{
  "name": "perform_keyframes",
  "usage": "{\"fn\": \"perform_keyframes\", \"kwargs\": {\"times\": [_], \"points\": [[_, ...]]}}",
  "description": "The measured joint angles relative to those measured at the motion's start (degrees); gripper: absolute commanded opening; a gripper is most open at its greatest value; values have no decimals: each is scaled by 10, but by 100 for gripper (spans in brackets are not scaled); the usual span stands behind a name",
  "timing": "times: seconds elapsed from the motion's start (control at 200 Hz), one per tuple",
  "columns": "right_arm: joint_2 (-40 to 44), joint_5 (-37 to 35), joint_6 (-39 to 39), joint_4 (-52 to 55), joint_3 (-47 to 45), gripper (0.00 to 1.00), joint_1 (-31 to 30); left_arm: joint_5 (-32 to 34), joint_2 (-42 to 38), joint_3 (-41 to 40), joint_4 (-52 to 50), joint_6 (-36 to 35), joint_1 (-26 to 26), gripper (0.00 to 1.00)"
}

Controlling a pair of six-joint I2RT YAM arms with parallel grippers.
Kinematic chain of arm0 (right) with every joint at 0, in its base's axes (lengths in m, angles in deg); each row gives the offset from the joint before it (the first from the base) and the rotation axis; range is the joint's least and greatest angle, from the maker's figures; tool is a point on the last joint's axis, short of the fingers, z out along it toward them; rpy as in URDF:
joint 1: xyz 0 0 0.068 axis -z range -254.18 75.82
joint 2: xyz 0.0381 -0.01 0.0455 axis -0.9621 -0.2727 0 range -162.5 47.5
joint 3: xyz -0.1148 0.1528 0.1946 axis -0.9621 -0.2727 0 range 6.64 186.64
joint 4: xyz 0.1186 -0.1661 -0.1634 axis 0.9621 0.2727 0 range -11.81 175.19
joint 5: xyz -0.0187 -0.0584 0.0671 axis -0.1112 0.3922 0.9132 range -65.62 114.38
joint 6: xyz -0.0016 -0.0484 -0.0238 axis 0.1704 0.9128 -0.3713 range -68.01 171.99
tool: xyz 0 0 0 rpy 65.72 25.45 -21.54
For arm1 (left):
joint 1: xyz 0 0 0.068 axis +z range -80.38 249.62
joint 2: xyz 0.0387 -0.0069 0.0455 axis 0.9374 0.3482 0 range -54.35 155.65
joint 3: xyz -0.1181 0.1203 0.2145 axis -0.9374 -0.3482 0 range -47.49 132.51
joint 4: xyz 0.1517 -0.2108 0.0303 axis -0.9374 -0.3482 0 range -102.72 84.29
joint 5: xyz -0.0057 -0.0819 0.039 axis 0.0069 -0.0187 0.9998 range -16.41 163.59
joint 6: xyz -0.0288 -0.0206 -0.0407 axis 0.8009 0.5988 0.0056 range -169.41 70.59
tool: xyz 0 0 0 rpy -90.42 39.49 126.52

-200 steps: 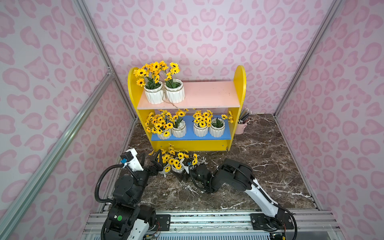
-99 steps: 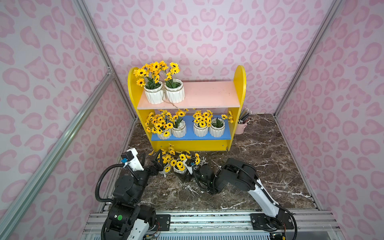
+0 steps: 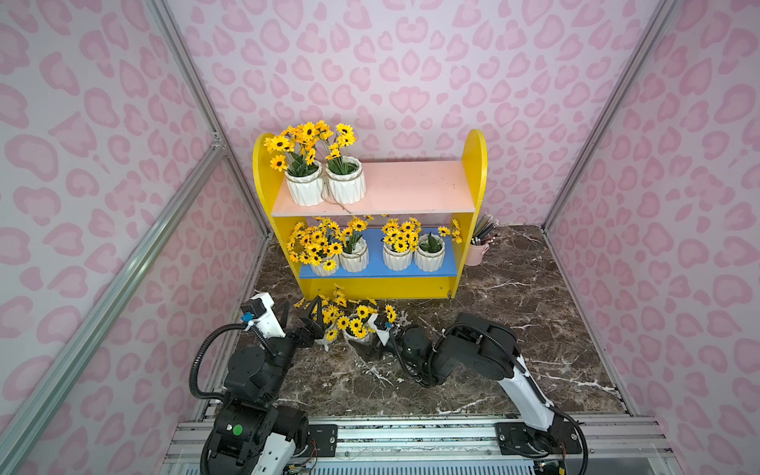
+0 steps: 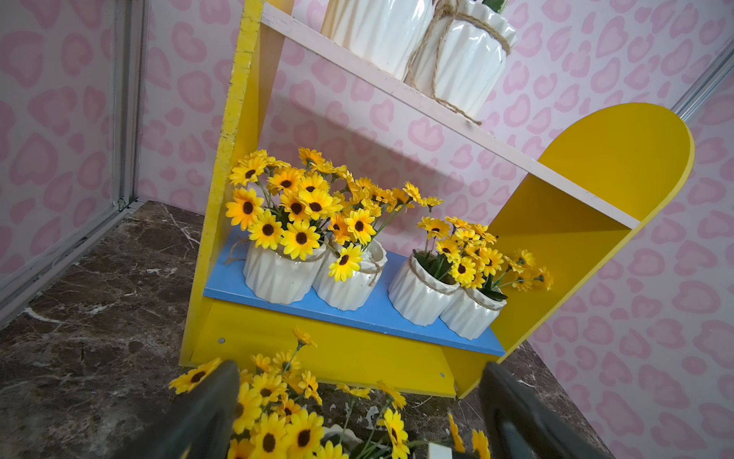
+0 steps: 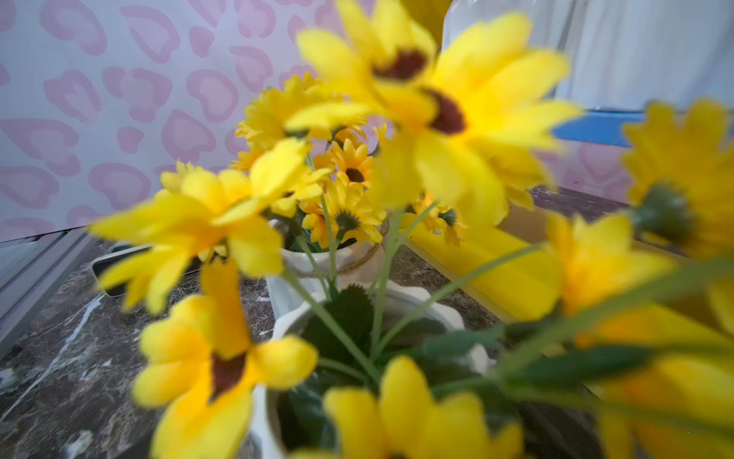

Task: Take the sunflower pots off the shelves
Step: Place the sunflower pot at the center of the board.

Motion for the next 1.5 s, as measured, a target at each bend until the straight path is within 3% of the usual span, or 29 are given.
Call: {"fn": "perform_keyframes", "kwargs": {"times": [0.305,0.51,0.6,0.985,1.265,1.505], "points": [[50,-7,-8,-2,-78,99,0,-9,0,0,0,0,3,96],[49,-9,-26,8,-81,64,0,-13,-1,0,0,0,3,96],[43,-10,-33,22,-61,55,3,-13,-2,0,0,0,3,96],[24,7,-47,52,-23,56,14,-14,-4,-1,0,0,3,96],[64,1,-47,68,-62,67,14,-17,9,3,0,-1,5,96],[170,-35,-60,68,-156,77,13,-21,143,162,-10,-41,4,99]]}}
